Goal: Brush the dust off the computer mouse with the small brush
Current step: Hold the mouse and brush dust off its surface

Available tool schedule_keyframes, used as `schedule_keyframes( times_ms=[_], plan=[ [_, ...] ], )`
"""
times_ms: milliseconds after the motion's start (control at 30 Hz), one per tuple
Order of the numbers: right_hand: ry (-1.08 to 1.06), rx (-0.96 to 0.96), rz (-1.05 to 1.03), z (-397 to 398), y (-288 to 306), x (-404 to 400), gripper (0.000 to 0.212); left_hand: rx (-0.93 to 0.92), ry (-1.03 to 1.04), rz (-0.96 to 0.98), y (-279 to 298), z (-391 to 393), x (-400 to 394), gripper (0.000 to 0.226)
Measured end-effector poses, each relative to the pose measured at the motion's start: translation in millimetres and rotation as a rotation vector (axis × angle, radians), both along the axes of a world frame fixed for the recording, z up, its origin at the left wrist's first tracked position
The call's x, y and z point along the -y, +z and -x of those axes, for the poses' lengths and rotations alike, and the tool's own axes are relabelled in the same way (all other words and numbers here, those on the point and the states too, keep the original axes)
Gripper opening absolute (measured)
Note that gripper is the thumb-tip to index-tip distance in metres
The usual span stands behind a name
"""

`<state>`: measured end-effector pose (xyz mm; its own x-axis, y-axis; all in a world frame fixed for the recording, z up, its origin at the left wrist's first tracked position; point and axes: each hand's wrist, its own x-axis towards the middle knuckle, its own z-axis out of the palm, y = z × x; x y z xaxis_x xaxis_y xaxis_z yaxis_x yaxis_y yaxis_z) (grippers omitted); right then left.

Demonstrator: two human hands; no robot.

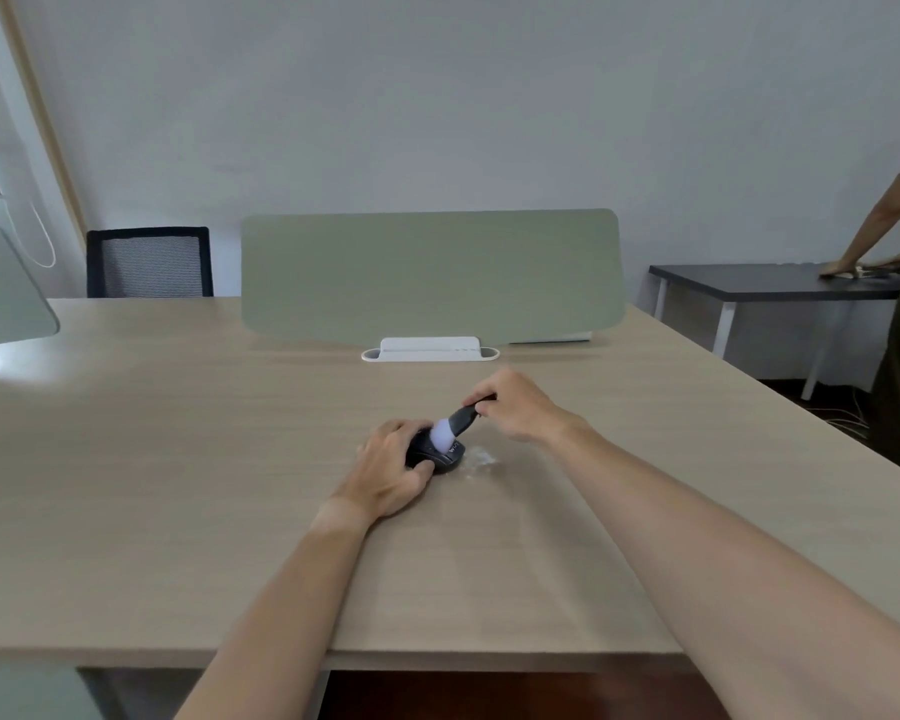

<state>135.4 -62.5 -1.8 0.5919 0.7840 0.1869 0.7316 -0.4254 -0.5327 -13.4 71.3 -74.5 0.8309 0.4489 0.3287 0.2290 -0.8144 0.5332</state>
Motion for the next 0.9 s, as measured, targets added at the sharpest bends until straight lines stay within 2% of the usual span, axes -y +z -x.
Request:
schedule_keyframes(
  times_ms=[100,233,300,433,500,567,633,733,800,900],
  plan=[
    [-0.107,0.116,0.033,-6,0,5,0.032,-0.006,0.015,0.002,1,0,2,0.063],
    [0.006,-0.044,-0.121,-2,5,2,0.03,-0.01,-0.01,0.044,3,-1,1,0.057],
    [0.071,-0.082,-0.073,3,4,0,0.03,-0.013,-0.004,0.051,3,-1,1,0.055],
    [-0.048,0.159,0.082,-5,3,4,0.035,-0.037,0.034,0.014,-2,-2,-2,0.048],
    [-0.111,0.264,0.094,-8,5,5,0.036,-0.042,0.038,0.018,-2,-3,-2,0.048],
    [-0.077,0.224,-0.017,-6,7,3,0.034,-0.048,0.041,0.014,-2,-3,-3,0.048],
    [0.036,0.089,-0.121,0,8,-3,0.032,-0.048,0.038,0.014,-2,-3,-4,0.047],
    [0.144,0.012,-0.094,9,3,-8,0.032,-0.039,0.041,0.028,-3,-3,-4,0.046],
    [0.111,0.083,-0.025,6,1,-8,0.034,-0.049,0.042,0.018,-3,-3,-3,0.047],
    [-0.024,0.288,0.115,-1,6,-1,0.038,-0.06,0.047,-0.004,-2,-3,-3,0.05]
  ],
)
